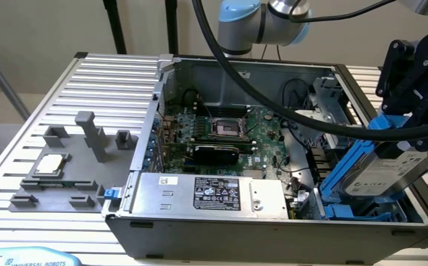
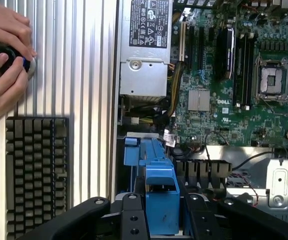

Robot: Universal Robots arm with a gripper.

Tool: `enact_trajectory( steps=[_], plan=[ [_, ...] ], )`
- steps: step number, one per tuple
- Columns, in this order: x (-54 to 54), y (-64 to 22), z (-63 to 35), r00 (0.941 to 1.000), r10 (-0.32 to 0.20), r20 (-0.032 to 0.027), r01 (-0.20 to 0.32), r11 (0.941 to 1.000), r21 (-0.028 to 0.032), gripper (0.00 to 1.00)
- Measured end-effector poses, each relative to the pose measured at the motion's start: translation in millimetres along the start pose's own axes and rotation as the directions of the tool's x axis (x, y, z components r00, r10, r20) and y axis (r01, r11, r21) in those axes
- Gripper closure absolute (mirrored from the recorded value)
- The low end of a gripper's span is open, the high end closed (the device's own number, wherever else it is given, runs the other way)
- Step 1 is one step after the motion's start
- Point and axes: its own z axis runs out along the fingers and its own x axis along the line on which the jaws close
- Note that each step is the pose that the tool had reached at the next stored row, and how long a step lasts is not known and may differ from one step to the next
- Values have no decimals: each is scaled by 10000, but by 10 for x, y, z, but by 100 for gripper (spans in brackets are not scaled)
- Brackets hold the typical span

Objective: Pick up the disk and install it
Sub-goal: 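Insert the disk into the insertion slot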

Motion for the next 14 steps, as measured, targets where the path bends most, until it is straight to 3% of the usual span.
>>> enact_trajectory(
  steps=[14],
  plan=[
    [-37,-54,78,10000,7,-79,-8,9999,-154,67]
  ],
)
